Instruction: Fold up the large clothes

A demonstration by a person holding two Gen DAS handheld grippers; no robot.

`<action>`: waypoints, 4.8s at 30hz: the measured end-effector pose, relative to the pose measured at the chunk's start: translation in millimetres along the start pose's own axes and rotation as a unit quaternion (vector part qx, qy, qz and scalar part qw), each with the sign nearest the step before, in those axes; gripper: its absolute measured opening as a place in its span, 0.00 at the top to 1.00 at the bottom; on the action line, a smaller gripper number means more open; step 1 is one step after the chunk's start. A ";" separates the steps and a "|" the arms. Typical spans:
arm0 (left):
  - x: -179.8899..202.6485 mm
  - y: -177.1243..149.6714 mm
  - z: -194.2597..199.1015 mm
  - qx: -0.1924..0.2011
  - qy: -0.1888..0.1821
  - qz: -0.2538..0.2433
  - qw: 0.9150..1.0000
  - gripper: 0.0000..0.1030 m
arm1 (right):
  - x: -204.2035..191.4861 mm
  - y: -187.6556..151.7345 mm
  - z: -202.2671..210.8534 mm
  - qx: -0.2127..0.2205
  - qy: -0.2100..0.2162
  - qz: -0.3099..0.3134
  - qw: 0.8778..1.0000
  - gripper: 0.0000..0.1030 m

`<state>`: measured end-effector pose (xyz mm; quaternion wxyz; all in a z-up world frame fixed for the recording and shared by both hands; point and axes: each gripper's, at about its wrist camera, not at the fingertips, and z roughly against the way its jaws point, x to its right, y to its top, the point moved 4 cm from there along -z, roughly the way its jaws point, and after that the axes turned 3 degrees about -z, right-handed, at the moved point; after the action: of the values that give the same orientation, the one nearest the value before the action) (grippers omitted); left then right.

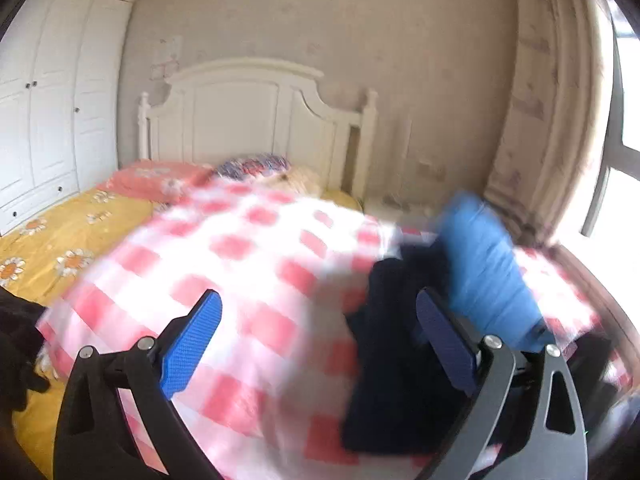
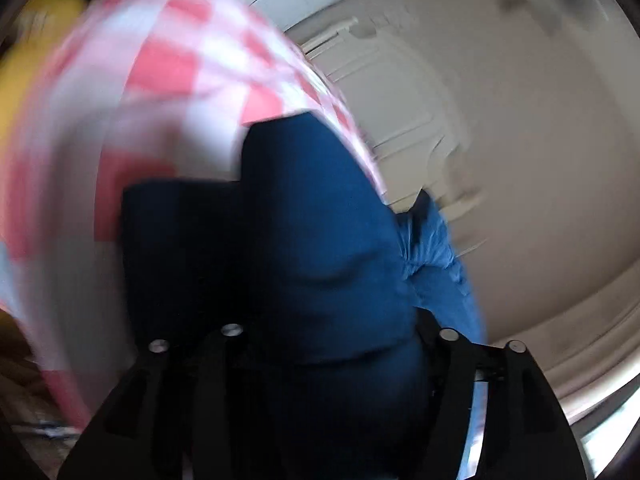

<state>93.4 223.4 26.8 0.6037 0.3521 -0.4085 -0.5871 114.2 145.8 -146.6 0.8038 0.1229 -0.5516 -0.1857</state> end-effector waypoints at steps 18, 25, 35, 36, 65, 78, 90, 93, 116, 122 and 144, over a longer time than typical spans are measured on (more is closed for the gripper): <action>200.6 10.8 -242.4 -0.225 -0.061 -0.254 0.939 0.02 | 36.9 -36.5 59.2 0.099 0.149 -0.098 0.979 0.27; 130.7 -15.4 -254.0 -0.186 -0.059 -0.123 0.973 0.02 | 190.9 -125.1 35.6 0.113 0.212 -0.384 0.892 0.29; 104.2 -17.0 -253.6 -0.181 -0.036 -0.072 0.980 0.02 | 280.2 -128.3 -174.1 -0.009 0.238 -0.483 0.842 0.59; 104.4 -16.7 -252.8 -0.179 -0.032 -0.075 0.981 0.02 | 256.8 -125.0 -189.3 -0.049 0.255 -0.452 0.853 0.59; 87.5 -21.4 -262.9 -0.206 -0.018 -0.042 0.977 0.02 | 236.4 -114.4 -195.4 -0.139 0.240 -0.414 0.867 0.57; 86.5 -22.1 -262.7 -0.206 -0.021 -0.040 0.978 0.02 | 155.8 -110.8 -70.6 -0.027 0.319 -0.374 0.870 0.06; 81.7 18.0 -146.7 -0.139 -0.011 -0.050 0.989 0.03 | 158.2 -113.9 -57.4 -0.036 0.280 -0.383 0.879 0.06; 84.7 -0.3 -118.1 -0.142 0.023 -0.102 0.984 0.02 | 163.6 -109.4 -51.8 -0.054 0.265 -0.379 0.885 0.07; 32.4 -57.7 -138.6 -0.233 -0.103 0.039 0.966 0.02 | 182.3 -184.7 -18.1 -0.072 0.326 -0.570 0.751 0.07; 17.9 -54.6 -180.6 -0.316 -0.204 0.109 0.920 0.02 | 161.4 -212.0 -71.3 -0.111 0.434 -0.648 0.616 0.06; 66.1 -67.0 -172.9 -0.267 -0.342 0.142 0.890 0.37 | 193.2 -196.9 -94.4 -0.006 0.376 -0.594 0.712 0.26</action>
<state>220.4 143.9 -100.8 0.5747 -0.1066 -0.4636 -0.6659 232.5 -116.1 -97.4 0.6697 0.4795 -0.0165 -0.5669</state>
